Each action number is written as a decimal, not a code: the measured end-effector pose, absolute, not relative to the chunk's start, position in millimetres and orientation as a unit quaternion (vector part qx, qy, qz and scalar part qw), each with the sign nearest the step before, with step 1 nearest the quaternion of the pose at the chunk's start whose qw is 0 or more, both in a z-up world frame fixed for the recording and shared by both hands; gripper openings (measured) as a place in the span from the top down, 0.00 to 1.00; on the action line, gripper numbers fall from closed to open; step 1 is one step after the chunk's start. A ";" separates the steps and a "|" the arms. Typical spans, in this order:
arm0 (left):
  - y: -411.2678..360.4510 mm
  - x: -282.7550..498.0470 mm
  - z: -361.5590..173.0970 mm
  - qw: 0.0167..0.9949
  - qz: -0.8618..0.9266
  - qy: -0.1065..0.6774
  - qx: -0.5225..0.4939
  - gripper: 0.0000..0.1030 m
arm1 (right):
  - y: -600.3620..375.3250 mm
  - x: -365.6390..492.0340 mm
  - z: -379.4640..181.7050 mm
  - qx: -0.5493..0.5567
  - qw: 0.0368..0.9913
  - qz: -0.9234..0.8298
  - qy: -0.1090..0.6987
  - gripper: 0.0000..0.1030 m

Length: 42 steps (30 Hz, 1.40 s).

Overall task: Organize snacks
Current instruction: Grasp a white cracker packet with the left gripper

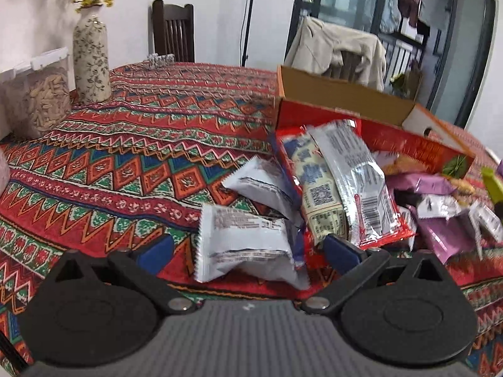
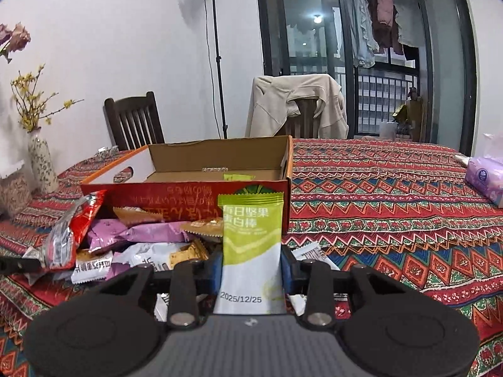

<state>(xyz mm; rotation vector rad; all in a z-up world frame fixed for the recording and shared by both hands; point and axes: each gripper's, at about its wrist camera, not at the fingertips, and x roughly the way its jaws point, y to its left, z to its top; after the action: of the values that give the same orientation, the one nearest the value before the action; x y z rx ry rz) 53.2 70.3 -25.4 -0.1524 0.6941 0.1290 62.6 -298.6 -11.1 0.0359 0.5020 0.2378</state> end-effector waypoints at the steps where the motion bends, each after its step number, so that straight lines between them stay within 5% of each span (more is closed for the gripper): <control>1: 69.6 56.3 -26.3 0.934 0.066 0.344 -0.074 0.00 | -298.8 62.9 -11.3 0.018 0.962 0.117 0.248 0.67; 11: 63.3 63.0 -31.6 0.932 0.076 0.350 -0.059 0.02 | -301.7 59.0 -15.1 0.023 0.959 0.124 0.253 0.66; 16: 67.4 53.1 -28.7 0.940 0.060 0.329 -0.076 0.31 | -301.2 59.8 -16.8 0.026 0.958 0.126 0.255 0.66; 18: 68.6 49.6 -26.4 0.943 0.057 0.318 -0.080 0.54 | -300.5 60.5 -17.8 0.027 0.958 0.126 0.256 0.66; 20: 71.3 46.3 -23.4 0.945 0.053 0.309 -0.091 0.55 | -300.5 59.8 -18.9 0.027 0.958 0.127 0.257 0.66; 24: 75.2 39.8 -17.1 0.950 0.053 0.292 -0.101 0.74 | -301.5 58.1 -19.5 0.028 0.957 0.128 0.257 0.66; 42: 69.7 35.2 18.5 0.967 0.049 0.234 -0.089 0.75 | -299.7 59.9 -3.1 0.027 0.963 0.131 0.235 0.66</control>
<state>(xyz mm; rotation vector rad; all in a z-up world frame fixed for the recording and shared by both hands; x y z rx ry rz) 35.2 69.7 18.5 -0.1791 0.4730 0.0996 59.9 -299.7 -3.1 0.0555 0.4765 0.2645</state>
